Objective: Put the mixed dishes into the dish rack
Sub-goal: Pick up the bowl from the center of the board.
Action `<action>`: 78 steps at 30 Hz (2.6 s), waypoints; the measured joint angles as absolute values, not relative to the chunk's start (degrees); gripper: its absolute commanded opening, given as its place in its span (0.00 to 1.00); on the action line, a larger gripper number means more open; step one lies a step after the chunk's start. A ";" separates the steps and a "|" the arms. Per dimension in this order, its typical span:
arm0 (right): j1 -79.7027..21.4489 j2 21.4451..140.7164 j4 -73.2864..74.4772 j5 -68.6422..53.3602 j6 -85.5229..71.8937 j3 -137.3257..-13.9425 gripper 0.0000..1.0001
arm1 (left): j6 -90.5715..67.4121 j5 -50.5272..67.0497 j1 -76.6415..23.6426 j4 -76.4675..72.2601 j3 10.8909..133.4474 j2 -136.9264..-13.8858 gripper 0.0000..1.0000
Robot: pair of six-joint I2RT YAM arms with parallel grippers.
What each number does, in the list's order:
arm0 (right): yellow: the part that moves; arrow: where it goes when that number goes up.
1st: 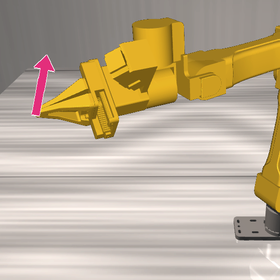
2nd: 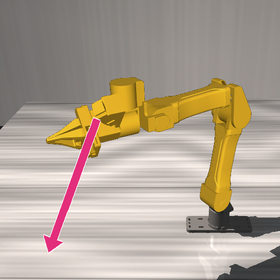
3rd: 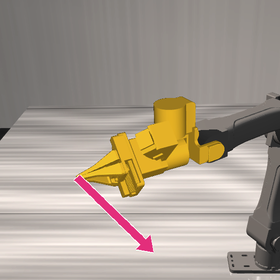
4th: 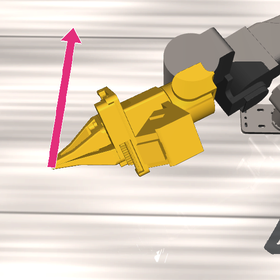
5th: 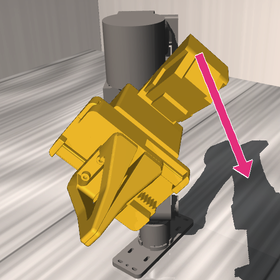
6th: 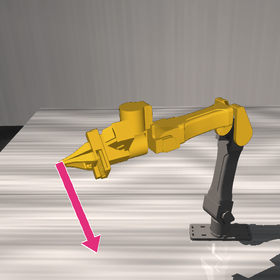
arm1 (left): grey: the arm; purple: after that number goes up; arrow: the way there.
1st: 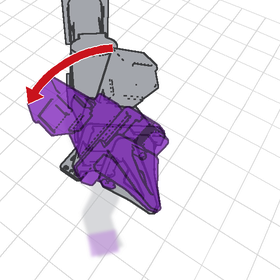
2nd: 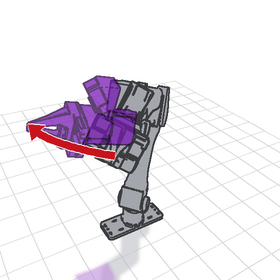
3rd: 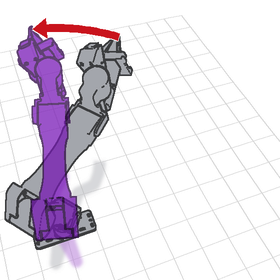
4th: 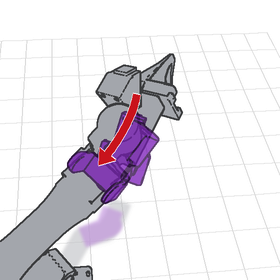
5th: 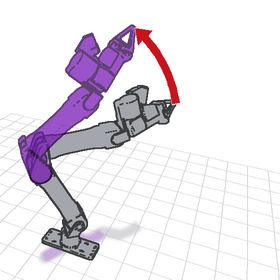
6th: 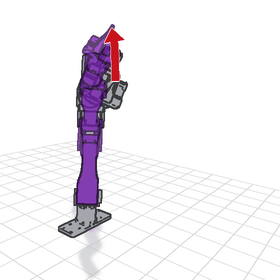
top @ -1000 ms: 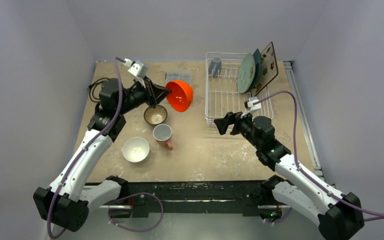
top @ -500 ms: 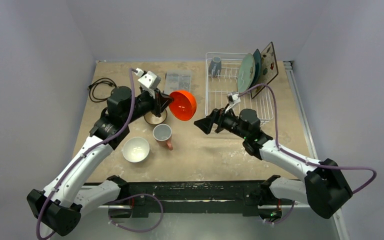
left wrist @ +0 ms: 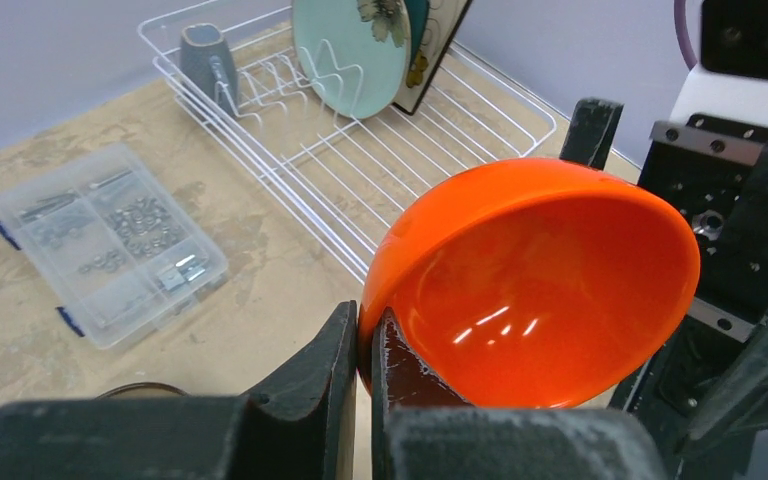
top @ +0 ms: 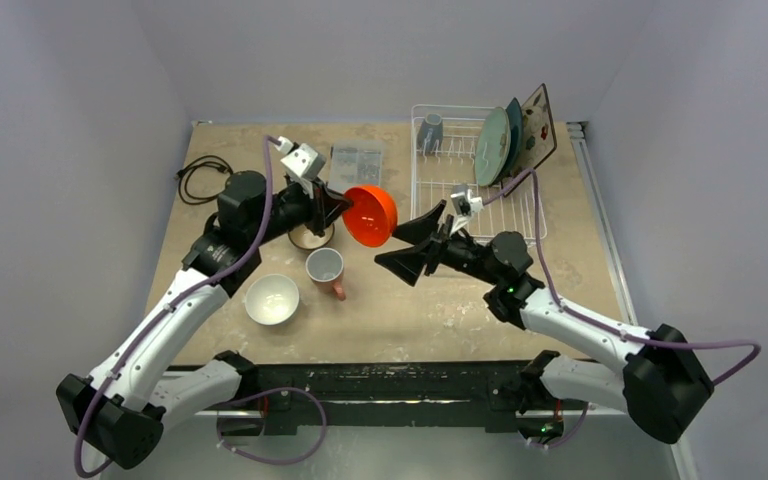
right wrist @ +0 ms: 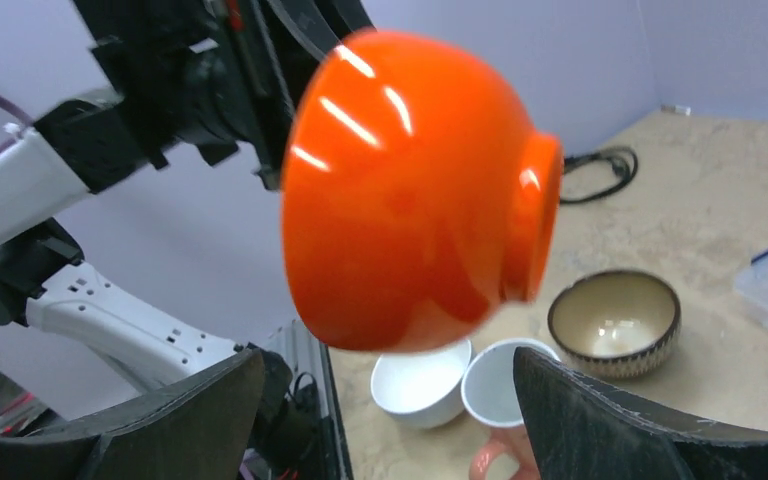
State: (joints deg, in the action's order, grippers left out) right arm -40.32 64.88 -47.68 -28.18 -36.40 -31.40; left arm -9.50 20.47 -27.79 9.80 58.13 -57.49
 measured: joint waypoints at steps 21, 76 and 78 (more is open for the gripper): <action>-40.58 56.31 -34.17 -18.68 -30.48 -32.23 0.99 | -12.16 25.43 -31.33 7.75 58.39 -63.90 0.00; -40.23 59.24 -32.62 -17.72 -30.94 -35.48 0.91 | -8.36 17.32 -31.97 11.25 58.26 -61.82 0.00; -40.23 60.07 -32.64 -17.82 -31.22 -35.48 0.83 | -8.34 17.39 -31.97 11.22 58.26 -61.82 0.00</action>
